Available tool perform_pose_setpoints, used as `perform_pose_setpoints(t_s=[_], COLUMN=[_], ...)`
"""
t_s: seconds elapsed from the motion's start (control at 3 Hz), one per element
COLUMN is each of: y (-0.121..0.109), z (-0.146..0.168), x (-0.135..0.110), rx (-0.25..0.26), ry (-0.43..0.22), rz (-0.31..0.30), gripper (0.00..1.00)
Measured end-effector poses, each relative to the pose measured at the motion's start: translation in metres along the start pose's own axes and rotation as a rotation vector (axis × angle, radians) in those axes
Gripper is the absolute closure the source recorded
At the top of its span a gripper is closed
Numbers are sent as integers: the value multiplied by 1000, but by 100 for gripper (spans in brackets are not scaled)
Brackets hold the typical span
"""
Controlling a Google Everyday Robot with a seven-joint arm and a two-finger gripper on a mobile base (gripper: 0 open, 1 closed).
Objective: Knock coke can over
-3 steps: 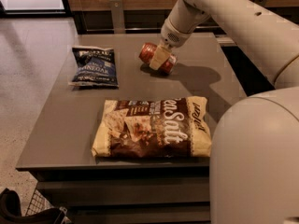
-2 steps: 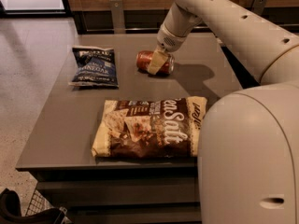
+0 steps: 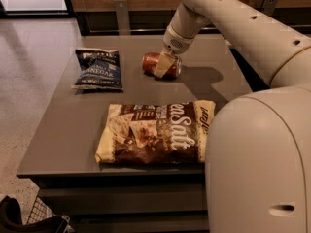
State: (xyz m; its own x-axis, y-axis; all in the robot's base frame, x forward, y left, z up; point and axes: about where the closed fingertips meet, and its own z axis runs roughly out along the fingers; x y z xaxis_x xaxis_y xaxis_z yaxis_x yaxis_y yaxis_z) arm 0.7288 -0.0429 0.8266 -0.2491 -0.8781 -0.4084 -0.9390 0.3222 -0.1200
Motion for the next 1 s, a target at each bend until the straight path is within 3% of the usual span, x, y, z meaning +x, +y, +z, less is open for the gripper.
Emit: perform_pose_setpoints(t_s=[0.67, 1.0], y=[1, 1], z=[2, 3], x=[0, 0], rx=[-4, -5], ry=[2, 2], rz=[0, -1], gripper=[1, 0])
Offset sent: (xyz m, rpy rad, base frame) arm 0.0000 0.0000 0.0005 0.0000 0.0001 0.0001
